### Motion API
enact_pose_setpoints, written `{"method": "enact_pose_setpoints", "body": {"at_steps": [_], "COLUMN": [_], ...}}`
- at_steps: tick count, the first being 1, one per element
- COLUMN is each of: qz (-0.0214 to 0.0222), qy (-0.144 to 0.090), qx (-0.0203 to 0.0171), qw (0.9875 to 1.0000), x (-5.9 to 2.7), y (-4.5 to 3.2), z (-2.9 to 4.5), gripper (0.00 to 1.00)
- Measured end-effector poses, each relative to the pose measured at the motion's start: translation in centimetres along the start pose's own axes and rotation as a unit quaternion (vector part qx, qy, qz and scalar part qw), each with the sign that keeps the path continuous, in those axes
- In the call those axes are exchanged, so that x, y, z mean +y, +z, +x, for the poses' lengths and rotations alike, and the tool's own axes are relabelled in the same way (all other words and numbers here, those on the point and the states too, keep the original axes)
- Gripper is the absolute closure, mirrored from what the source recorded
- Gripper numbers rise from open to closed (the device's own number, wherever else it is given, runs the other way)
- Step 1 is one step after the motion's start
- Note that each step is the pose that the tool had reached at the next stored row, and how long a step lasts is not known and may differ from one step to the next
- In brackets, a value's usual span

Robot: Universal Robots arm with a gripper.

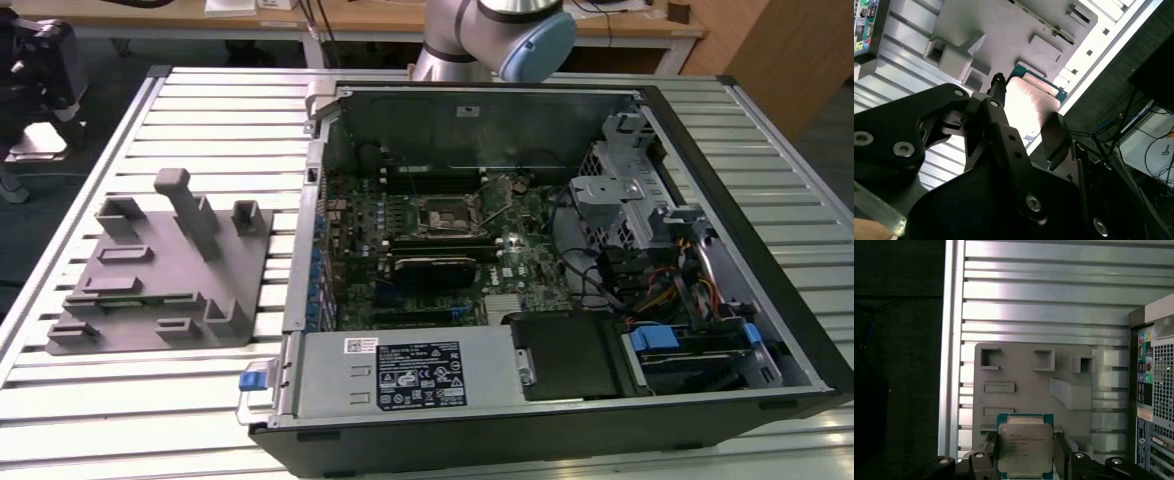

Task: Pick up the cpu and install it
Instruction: 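Pick up the cpu and move it towards the insertion slot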

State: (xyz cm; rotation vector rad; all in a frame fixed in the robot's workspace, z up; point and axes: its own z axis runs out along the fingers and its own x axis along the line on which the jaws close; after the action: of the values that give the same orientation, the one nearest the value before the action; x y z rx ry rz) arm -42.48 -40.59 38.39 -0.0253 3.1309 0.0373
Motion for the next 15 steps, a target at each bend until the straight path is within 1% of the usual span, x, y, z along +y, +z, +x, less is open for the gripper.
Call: {"method": "enact_pose_setpoints", "body": {"at_steps": [2,5,7,8,10,15], "qz": [0.0000,-0.0001,-0.0005,-0.0007,-0.0009,-0.0009], "qy": [0.000,0.000,0.000,0.000,0.000,0.000], "qx": [0.0000,0.0001,0.0000,0.0000,0.0000,0.0000], "qw": [1.0000,1.0000,1.0000,1.0000,1.0000,1.0000], "x": [0.01,0.01,0.01,0.01,-0.01,-0.03], "y": [-0.25,-0.89,-0.99,-1.00,-0.99,-0.97], "z": [-0.05,-0.16,-0.48,-0.81,-1.69,-3.45], "gripper": [0.47,0.47,0.47,0.47,0.47,0.47]}}
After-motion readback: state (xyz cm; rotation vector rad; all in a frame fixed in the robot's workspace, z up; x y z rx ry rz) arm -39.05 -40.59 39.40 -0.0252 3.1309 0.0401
